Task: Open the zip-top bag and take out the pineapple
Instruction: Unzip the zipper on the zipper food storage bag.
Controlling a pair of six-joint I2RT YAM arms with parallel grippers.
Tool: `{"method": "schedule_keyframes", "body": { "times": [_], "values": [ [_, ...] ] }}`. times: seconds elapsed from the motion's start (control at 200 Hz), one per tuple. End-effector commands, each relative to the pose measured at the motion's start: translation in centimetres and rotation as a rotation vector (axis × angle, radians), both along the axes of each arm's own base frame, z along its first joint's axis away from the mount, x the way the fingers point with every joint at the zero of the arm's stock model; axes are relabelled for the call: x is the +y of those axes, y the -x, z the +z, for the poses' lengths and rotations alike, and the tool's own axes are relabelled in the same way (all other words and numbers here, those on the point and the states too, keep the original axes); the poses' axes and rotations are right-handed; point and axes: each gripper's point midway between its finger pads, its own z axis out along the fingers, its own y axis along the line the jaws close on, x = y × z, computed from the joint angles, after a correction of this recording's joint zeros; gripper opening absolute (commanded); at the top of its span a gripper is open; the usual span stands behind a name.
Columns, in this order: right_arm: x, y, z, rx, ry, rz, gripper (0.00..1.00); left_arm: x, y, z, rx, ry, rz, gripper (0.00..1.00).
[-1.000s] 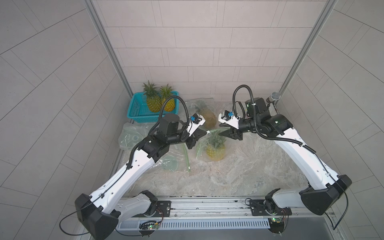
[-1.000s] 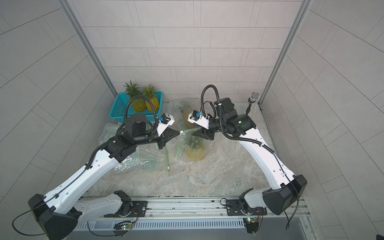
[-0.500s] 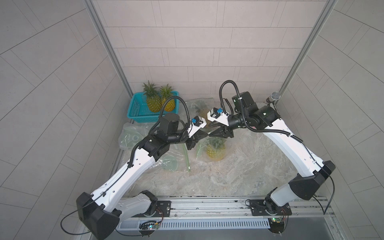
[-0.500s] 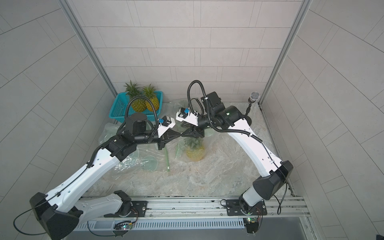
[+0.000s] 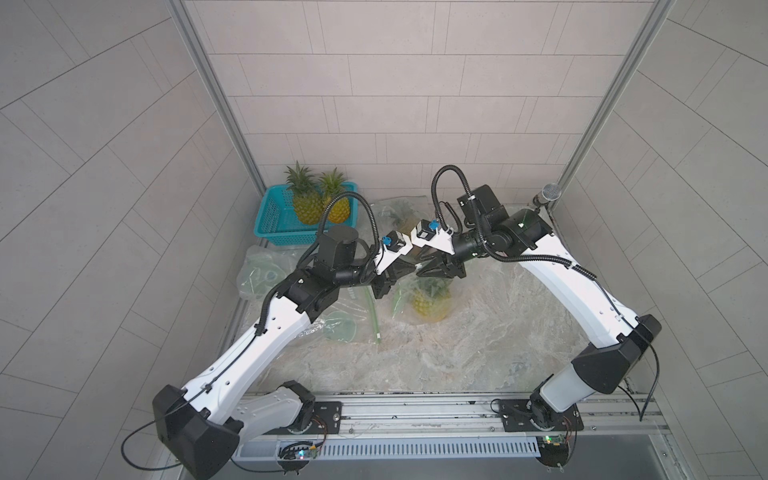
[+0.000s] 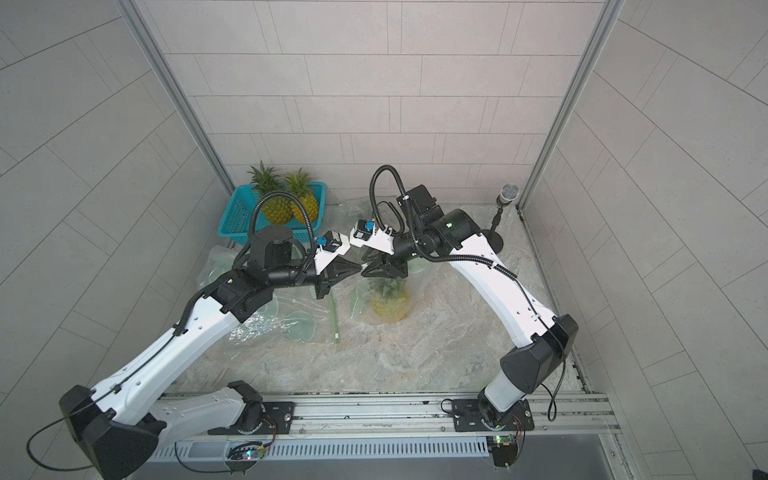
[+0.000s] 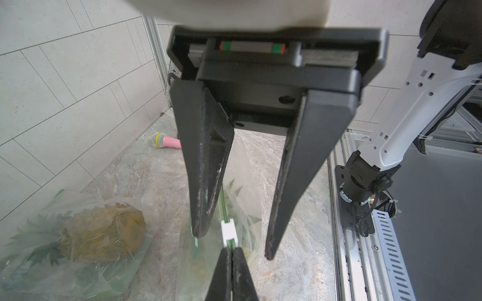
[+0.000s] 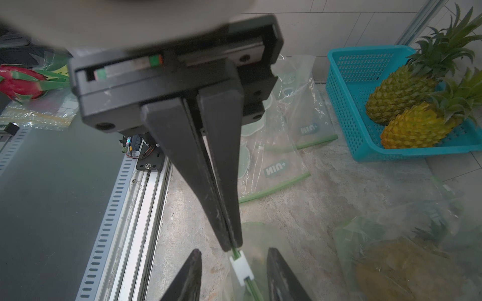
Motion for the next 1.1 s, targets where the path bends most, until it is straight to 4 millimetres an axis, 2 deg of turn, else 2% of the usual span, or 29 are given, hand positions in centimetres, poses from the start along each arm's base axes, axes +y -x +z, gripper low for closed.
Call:
{"method": "schedule_keyframes", "body": {
  "times": [0.0,0.25,0.48,0.891,1.096],
  "values": [
    [0.3,0.4,0.0,0.008,0.002,0.028,0.39,-0.1,0.2,1.3,-0.053,0.035,-0.025,0.0],
    [0.3,0.2,0.2,-0.001,0.004,0.023,0.18,0.0,0.1,1.1,-0.05,0.032,-0.016,0.0],
    [0.0,-0.5,0.5,-0.046,0.001,-0.026,0.07,0.4,-0.3,0.9,-0.057,0.021,0.017,0.0],
    [-2.2,-1.3,-0.6,-0.055,0.08,-0.126,0.06,2.8,-1.4,1.1,-0.088,-0.005,0.191,0.0],
    [-3.4,-1.2,-1.3,-0.048,0.127,-0.155,0.06,4.3,-2.6,0.9,-0.09,-0.036,0.309,0.0]
  ]
}}
